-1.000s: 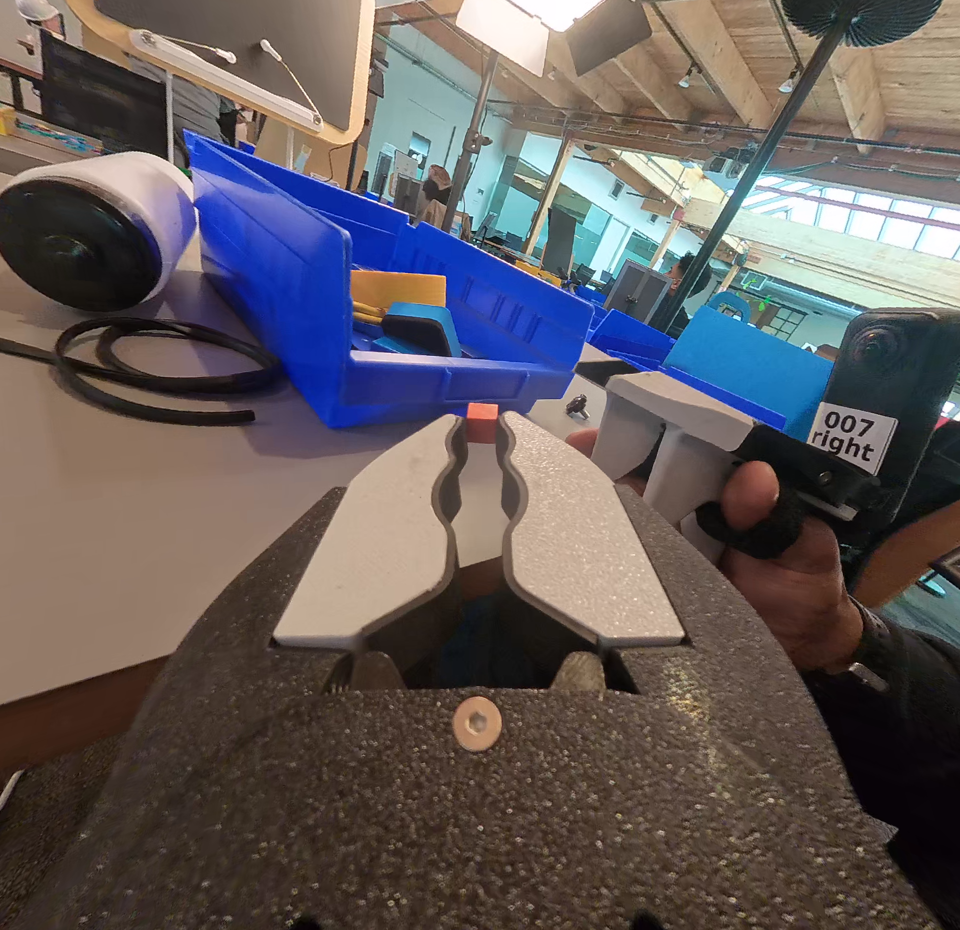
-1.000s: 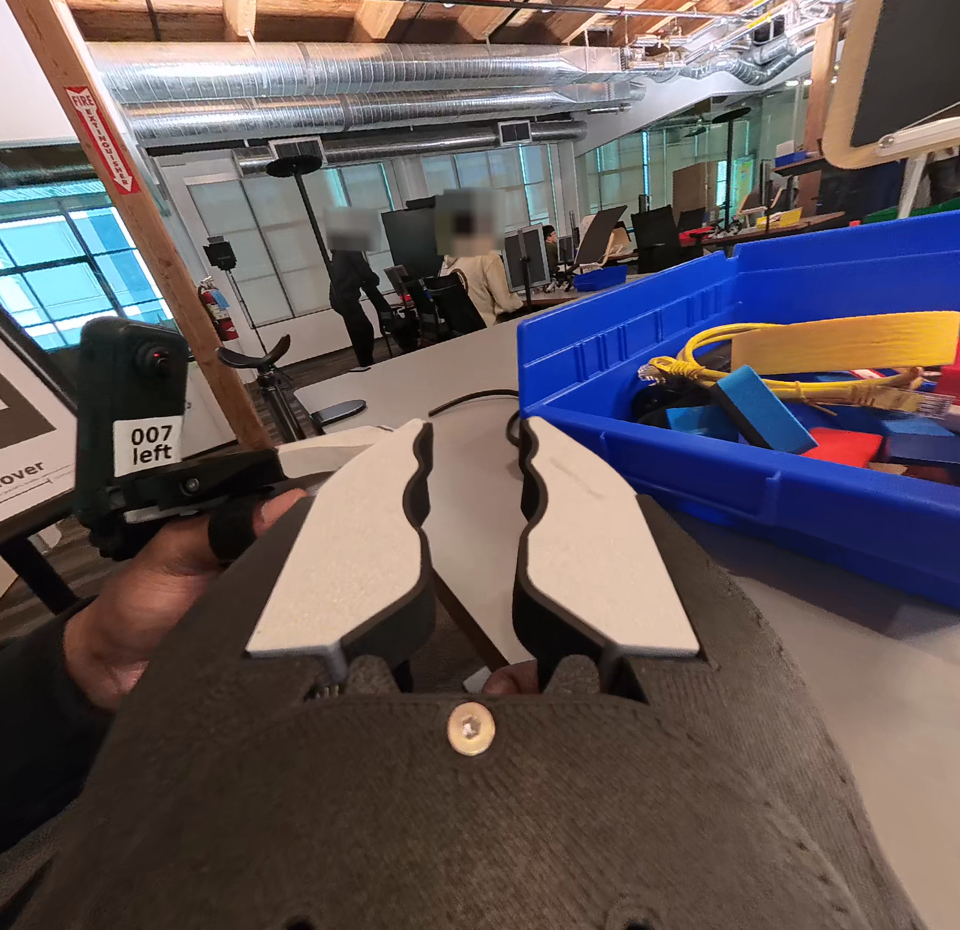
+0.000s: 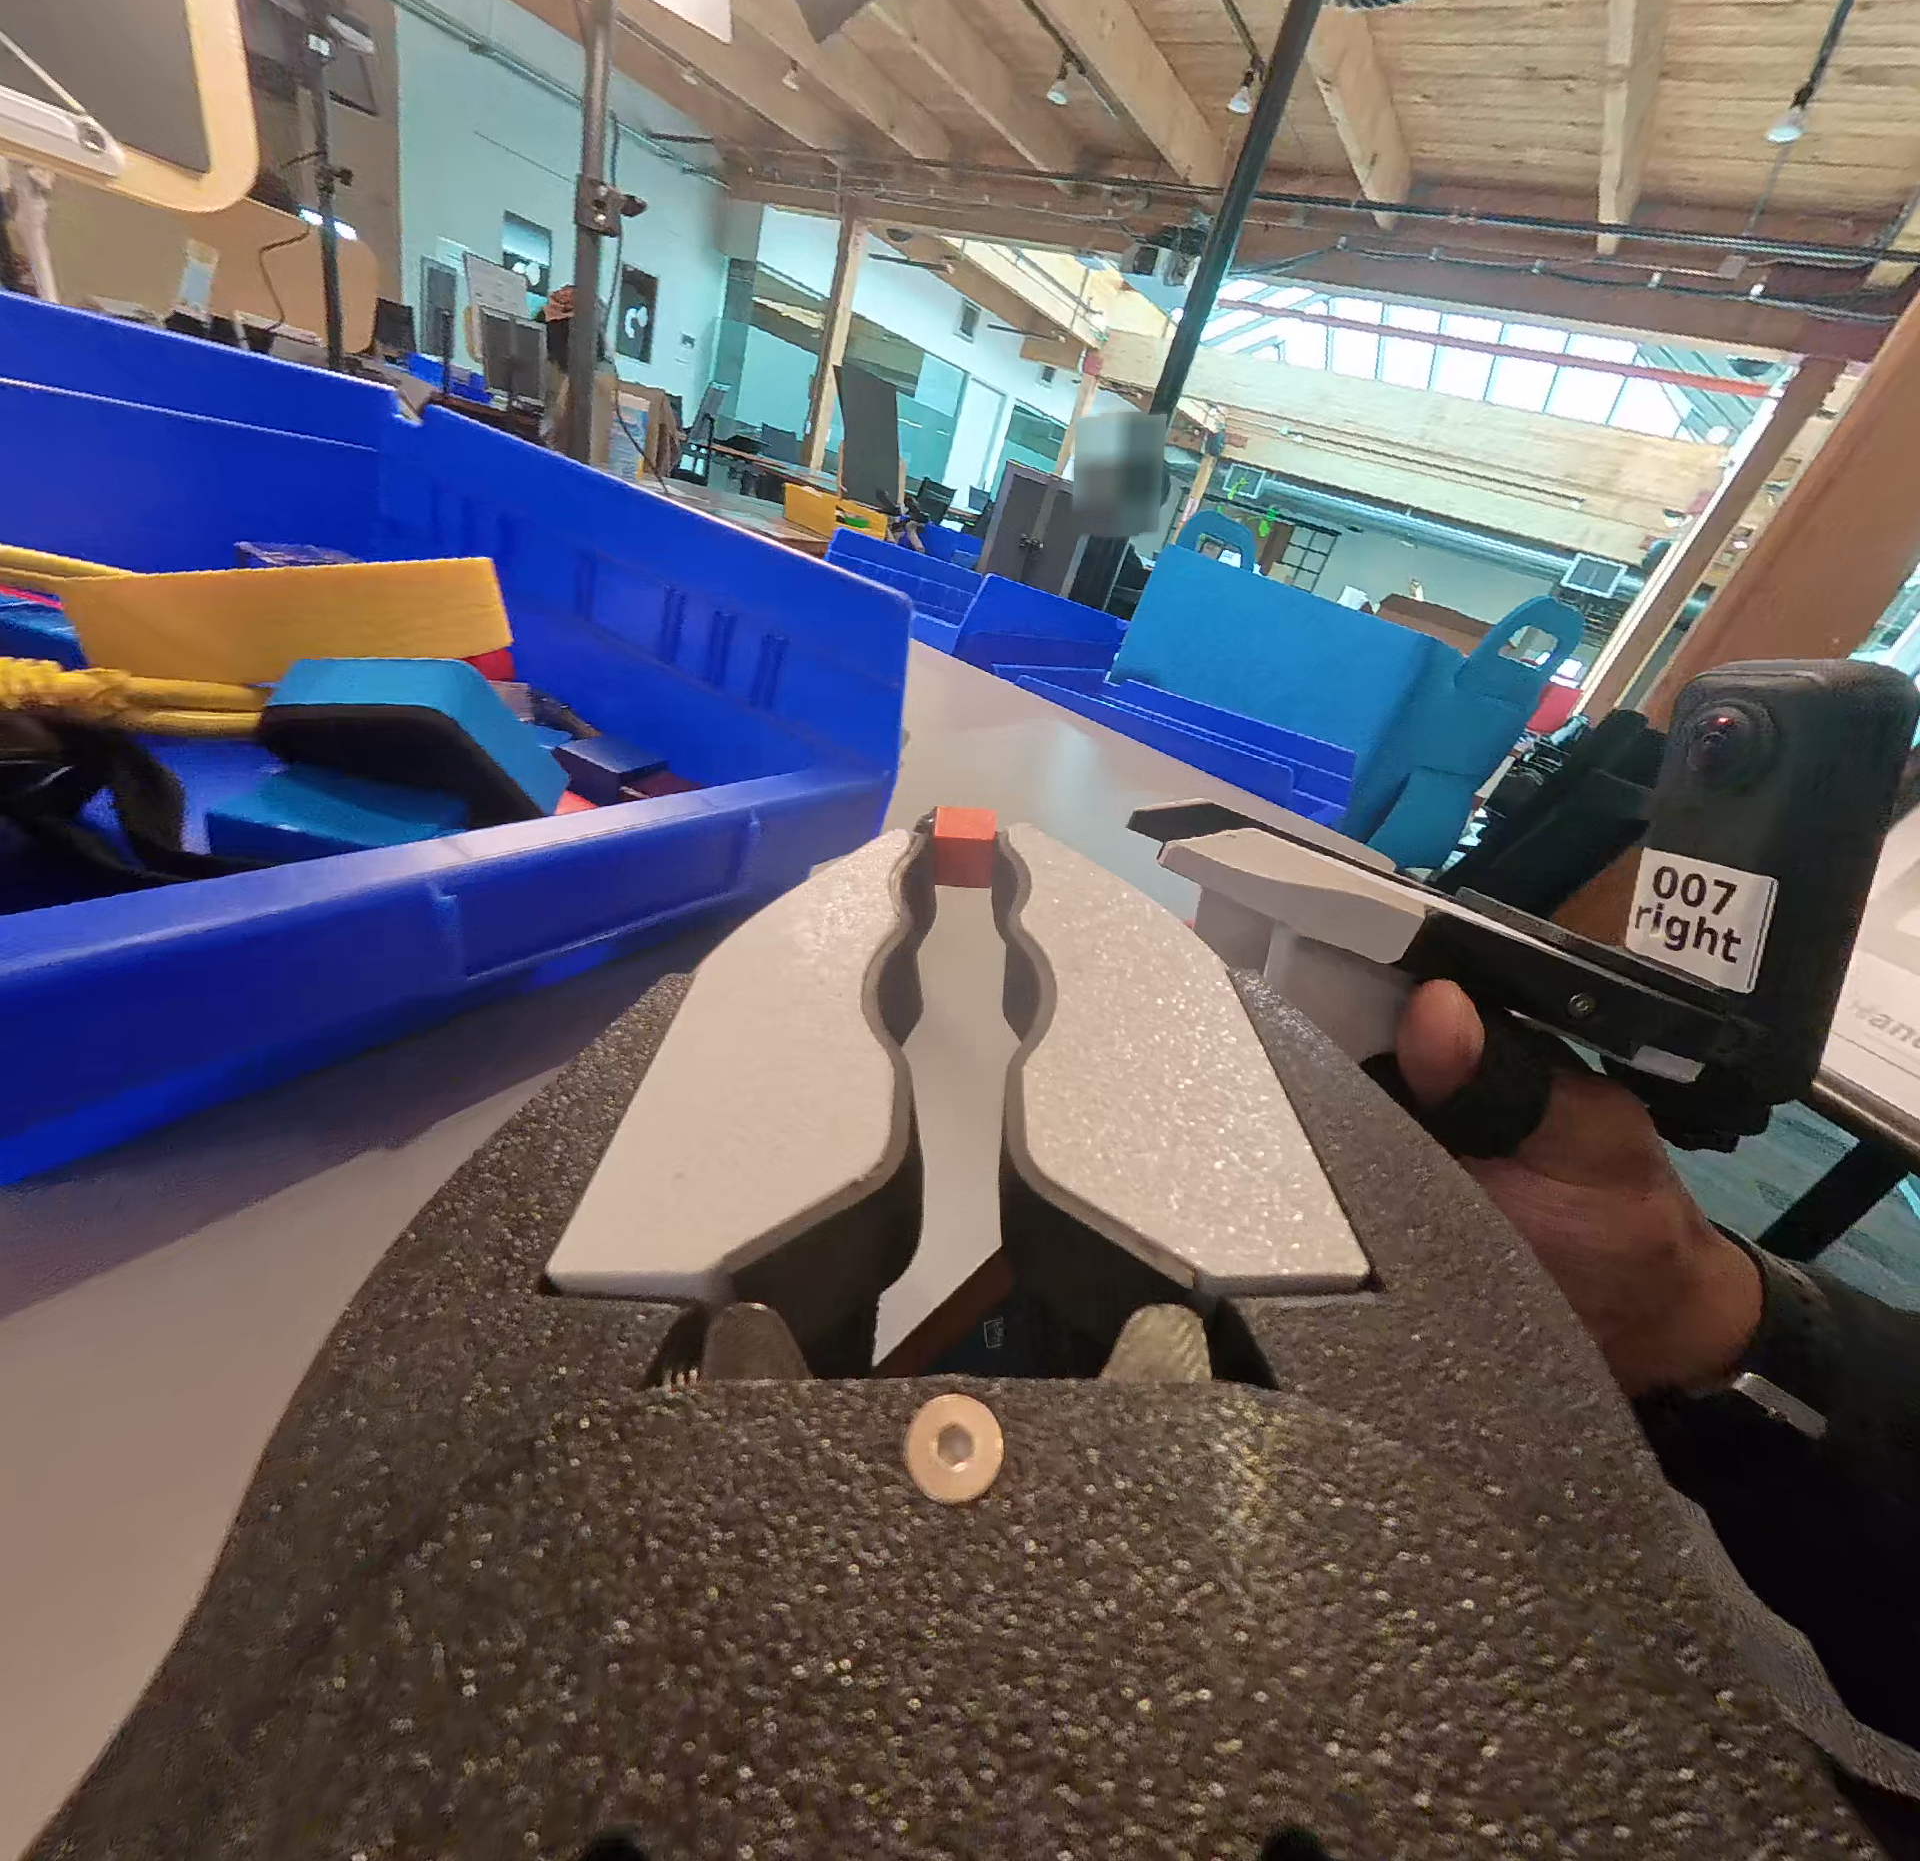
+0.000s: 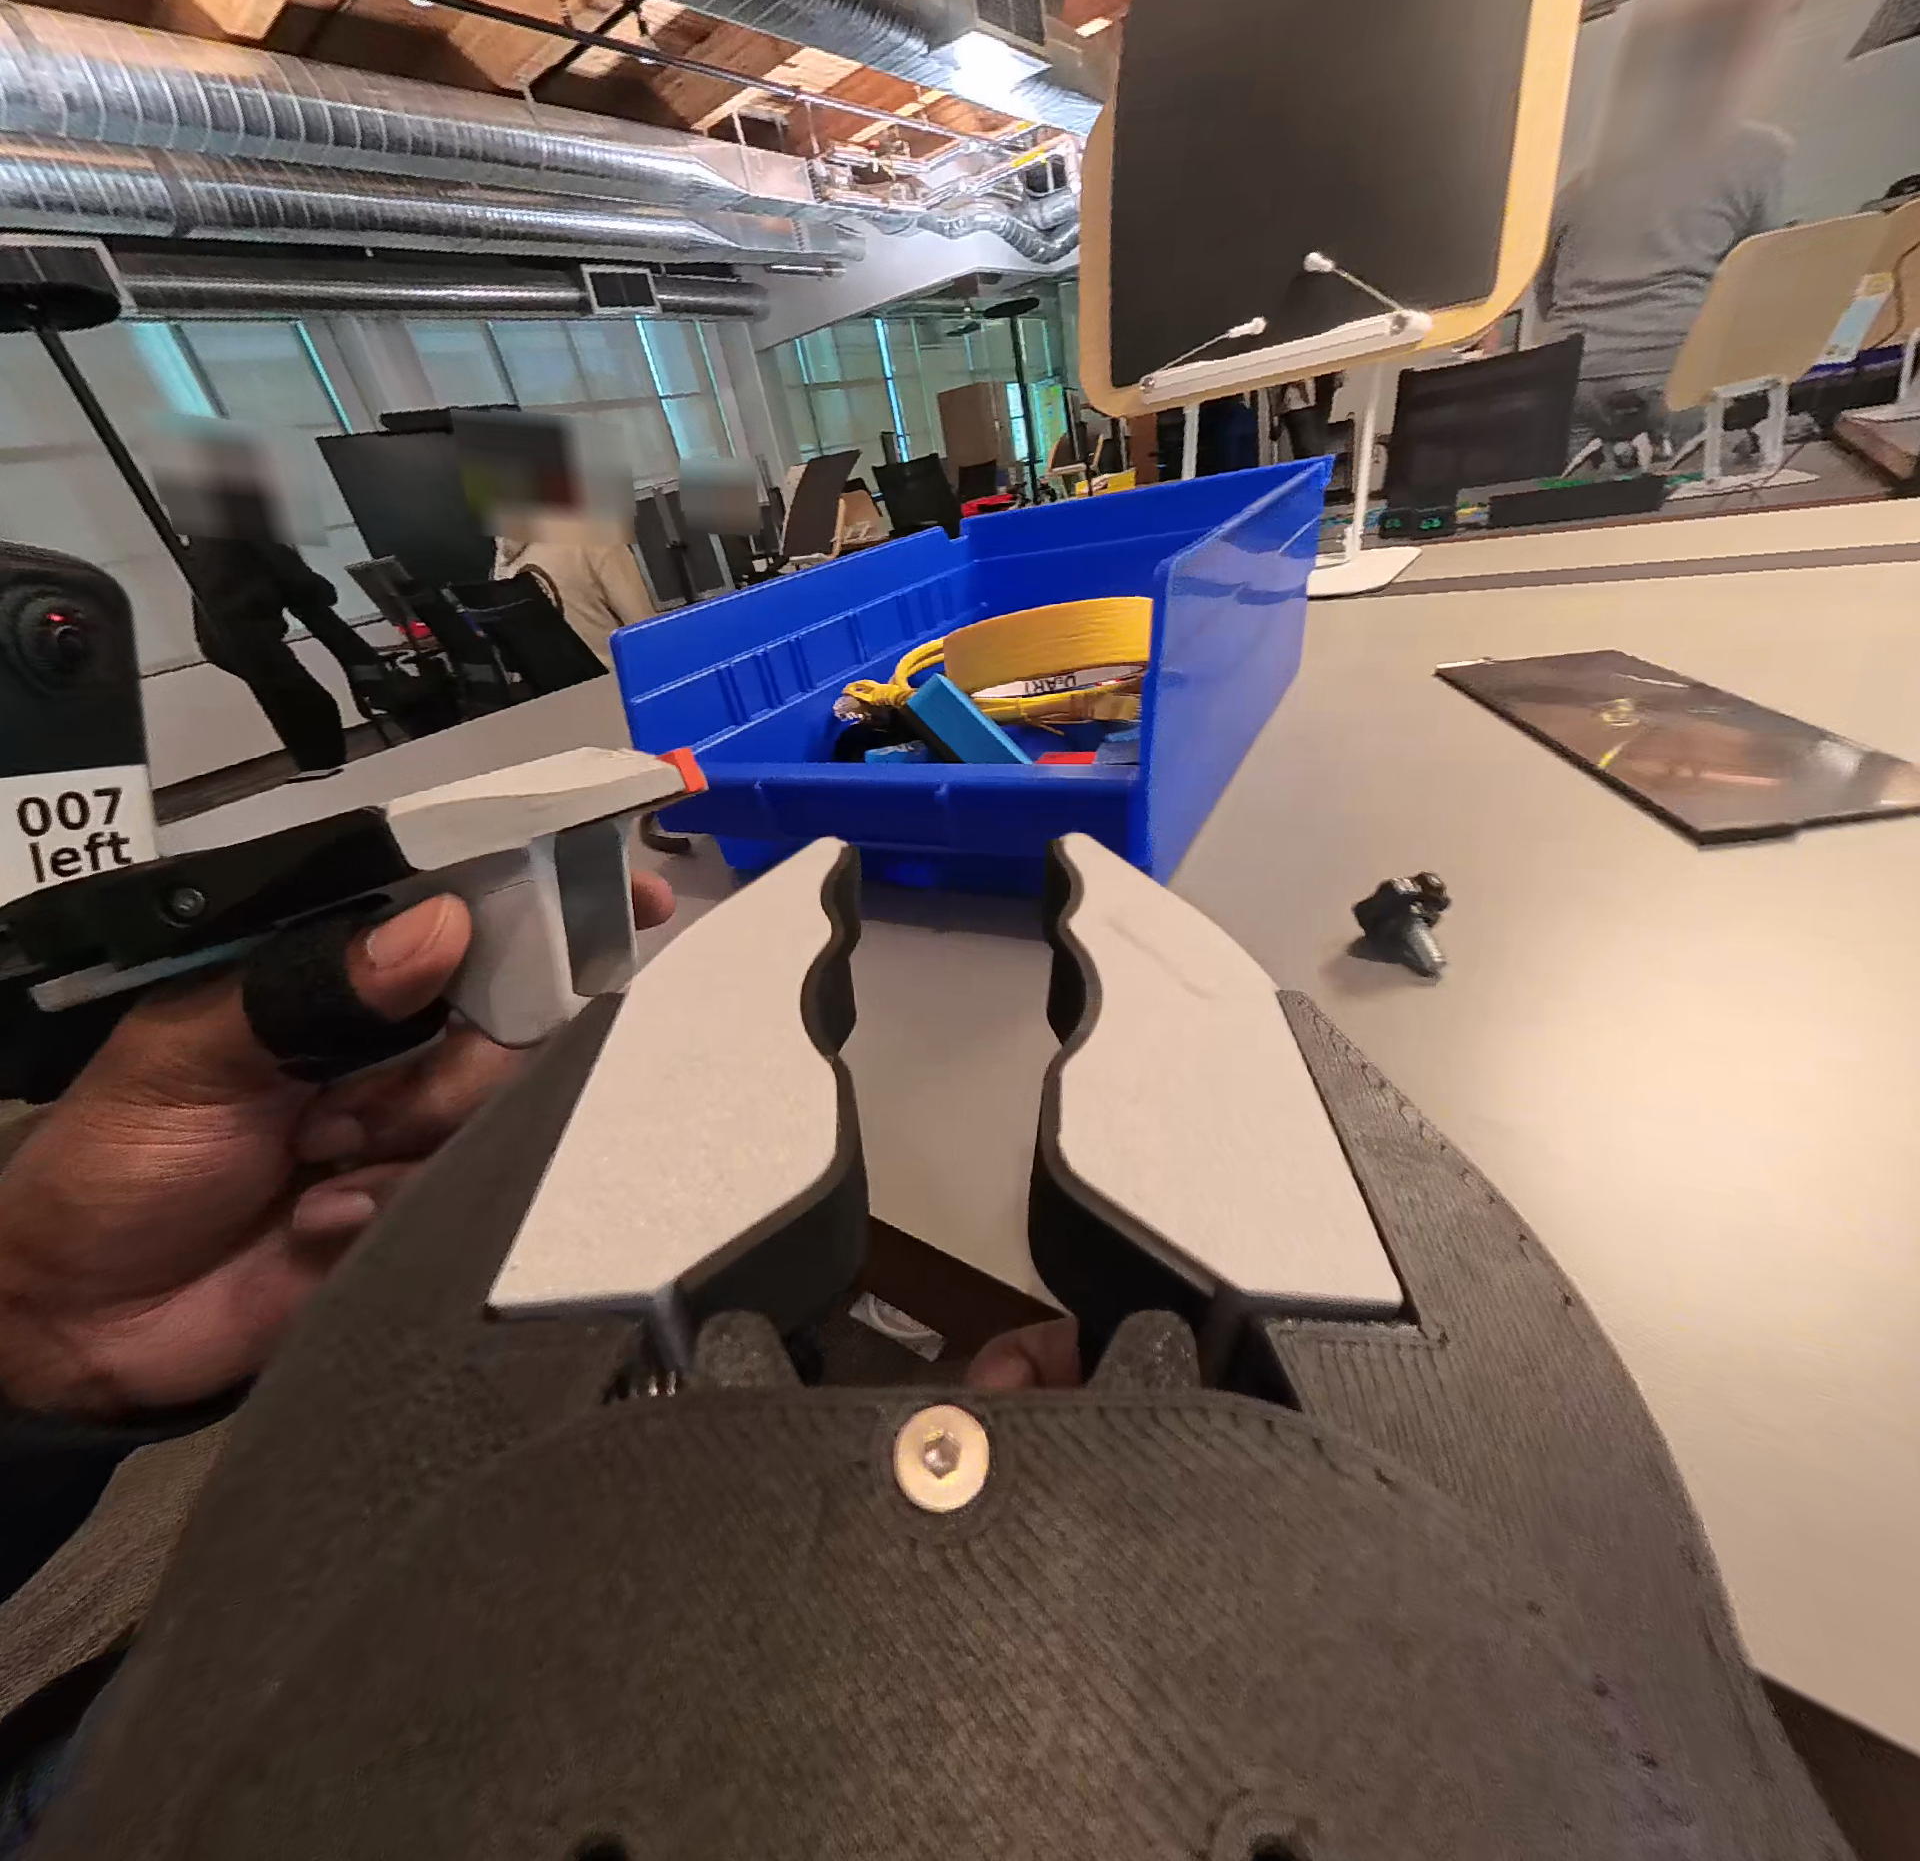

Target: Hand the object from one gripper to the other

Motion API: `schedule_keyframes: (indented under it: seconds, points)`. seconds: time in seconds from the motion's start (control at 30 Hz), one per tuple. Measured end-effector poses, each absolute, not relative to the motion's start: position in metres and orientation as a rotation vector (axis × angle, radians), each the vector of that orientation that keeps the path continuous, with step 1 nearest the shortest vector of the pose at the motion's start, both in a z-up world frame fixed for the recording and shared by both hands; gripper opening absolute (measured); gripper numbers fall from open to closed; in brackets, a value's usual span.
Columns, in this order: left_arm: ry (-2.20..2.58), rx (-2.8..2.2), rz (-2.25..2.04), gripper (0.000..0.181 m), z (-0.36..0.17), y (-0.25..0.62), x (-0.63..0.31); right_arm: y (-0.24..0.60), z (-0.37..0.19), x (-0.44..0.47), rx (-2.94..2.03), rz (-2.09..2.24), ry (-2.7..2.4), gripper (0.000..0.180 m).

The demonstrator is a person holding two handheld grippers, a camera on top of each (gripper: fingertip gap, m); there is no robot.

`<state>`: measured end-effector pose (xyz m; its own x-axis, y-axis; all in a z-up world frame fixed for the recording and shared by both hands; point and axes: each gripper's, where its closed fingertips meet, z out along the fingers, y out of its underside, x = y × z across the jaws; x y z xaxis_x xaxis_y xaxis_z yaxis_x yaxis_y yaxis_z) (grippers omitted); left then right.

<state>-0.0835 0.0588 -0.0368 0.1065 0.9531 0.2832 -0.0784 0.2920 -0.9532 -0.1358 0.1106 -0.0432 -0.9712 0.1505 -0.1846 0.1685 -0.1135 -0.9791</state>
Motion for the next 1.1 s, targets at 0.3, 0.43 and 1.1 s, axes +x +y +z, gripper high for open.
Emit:
schedule_keyframes:
  seconds: [0.3, 0.43, 1.1]
  points:
    - [-1.149, -1.006, 0.914, 0.011, -0.041, 0.079, -0.109, 0.136, -0.050, -0.157, 0.494, -2.334, 2.126, 0.033]
    - [-1.151, -1.026, 0.871, 0.011, -0.044, 0.086, -0.116, 0.142, -0.052, -0.158, 0.498, -2.346, 2.158, 0.033]
    - [-1.096, -0.837, 0.096, 0.011, -0.037, 0.109, -0.084, 0.099, -0.054, -0.090, -0.492, -2.523, 2.553, 0.032]
